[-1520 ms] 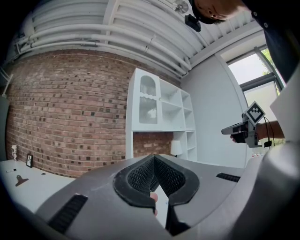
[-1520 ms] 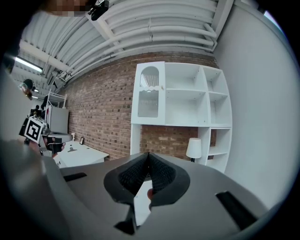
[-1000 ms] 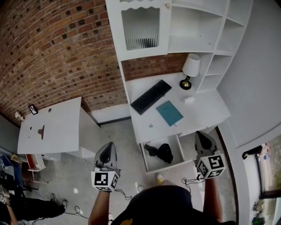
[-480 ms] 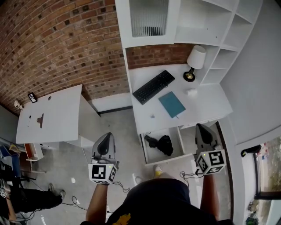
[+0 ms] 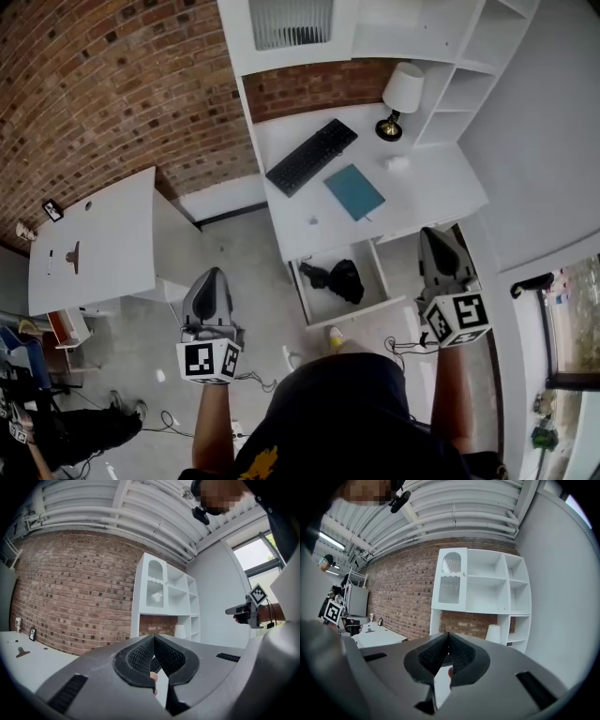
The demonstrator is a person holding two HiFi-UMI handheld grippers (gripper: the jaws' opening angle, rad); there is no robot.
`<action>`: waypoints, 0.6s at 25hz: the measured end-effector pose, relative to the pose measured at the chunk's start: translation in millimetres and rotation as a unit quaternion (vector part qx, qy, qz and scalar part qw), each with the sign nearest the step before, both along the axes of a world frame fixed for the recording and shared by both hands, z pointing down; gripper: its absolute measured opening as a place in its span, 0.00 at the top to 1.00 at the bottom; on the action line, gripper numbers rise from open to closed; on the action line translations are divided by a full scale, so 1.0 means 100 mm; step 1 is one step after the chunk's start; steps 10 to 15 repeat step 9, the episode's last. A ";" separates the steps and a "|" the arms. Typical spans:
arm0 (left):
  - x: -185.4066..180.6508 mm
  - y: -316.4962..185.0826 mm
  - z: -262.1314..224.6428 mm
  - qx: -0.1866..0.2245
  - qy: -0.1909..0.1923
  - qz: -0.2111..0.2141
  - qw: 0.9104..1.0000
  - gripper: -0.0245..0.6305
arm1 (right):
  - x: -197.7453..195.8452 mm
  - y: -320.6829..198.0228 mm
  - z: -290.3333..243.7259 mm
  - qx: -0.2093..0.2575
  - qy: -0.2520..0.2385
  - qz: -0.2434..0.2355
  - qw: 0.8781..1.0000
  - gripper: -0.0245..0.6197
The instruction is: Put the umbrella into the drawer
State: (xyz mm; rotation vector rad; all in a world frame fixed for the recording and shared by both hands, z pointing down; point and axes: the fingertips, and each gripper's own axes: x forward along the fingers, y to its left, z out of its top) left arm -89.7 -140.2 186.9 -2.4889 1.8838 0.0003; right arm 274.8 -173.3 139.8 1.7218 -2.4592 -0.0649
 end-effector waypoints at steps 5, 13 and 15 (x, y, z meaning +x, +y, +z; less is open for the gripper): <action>0.06 0.08 0.16 -0.022 0.030 0.025 0.999 0.93 | -0.09 0.05 -0.01 0.007 0.022 -0.012 1.000 0.96; 0.19 0.11 0.35 -0.031 0.027 0.038 0.998 0.93 | -0.12 0.05 -0.01 0.016 0.056 -0.026 0.998 0.96; 0.19 0.11 0.35 -0.031 0.027 0.038 0.998 0.93 | -0.12 0.05 -0.01 0.016 0.056 -0.026 0.998 0.96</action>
